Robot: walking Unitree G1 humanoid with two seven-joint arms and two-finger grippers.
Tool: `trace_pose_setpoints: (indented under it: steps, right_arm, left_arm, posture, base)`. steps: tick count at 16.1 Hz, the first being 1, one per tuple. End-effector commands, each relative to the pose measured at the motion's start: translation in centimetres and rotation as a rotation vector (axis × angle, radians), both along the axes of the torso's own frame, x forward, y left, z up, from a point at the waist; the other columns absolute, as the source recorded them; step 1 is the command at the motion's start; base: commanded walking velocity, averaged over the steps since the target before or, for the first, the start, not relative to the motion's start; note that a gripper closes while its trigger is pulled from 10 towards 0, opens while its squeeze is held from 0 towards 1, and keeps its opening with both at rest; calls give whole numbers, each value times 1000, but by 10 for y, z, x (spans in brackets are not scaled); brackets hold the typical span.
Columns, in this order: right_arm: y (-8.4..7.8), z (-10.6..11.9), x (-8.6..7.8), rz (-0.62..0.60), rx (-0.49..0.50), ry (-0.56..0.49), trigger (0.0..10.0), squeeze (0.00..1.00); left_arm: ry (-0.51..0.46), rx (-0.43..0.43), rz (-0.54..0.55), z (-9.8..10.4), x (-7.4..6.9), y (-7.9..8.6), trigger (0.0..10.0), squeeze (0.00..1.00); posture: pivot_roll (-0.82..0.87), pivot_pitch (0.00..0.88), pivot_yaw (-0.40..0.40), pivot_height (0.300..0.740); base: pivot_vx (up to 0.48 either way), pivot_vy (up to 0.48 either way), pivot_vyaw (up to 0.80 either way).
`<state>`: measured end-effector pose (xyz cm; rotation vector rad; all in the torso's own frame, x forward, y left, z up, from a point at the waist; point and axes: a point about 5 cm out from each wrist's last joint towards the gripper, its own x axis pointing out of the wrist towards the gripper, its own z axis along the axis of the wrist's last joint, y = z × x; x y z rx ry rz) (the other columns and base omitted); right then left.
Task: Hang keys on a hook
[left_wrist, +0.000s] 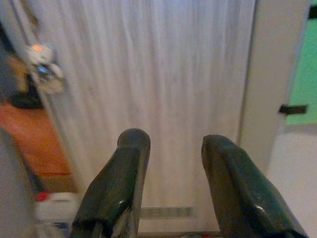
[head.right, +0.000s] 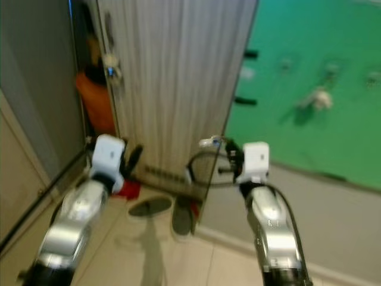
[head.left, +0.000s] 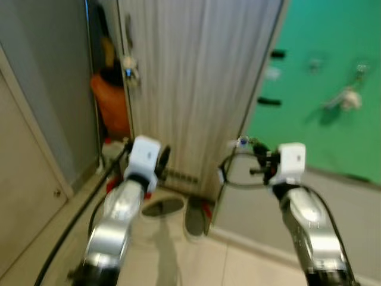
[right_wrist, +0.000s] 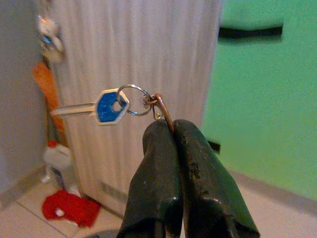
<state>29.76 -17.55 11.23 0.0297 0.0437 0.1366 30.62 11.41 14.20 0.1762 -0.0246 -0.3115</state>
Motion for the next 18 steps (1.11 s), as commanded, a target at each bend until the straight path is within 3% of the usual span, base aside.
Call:
trace_pose_setpoints:
  steps: [1, 5, 9, 11, 18]
  right_arm:
    - [0, -6, -1, -14, 9, 32, 0, 0]
    - [13, -13, -5, 13, 36, 46, 0, 0]
    - [11, -15, -7, -7, 44, 43, 0, 0]
    - [13, -16, -8, -6, 36, 42, 0, 0]
    - [19, -23, -11, 18, 32, 58, 0, 0]
  left_arm:
    - [-3, -18, -22, 0, -1, 0, 10000, 0]
    - [17, -9, -73, -6, -1, -8, 10000, 0]
    - [10, -8, -56, -6, 1, -7, 10000, 0]
    - [29, -19, -34, -10, 3, -2, 10000, 0]
    - [48, 6, -21, -20, -1, 0, 10000, 0]
  posture:
    - [-34, 0, -61, 740]
    - [-46, 0, -52, 740]
    - [-47, 0, -49, 740]
    - [-47, 0, -49, 740]
    - [-38, 0, -54, 740]
  base:
    - [465, 0, 0]
    - [459, 0, -108]
    - [461, 0, -800]
    - [0, 0, -800]
    - [0, 0, 0]
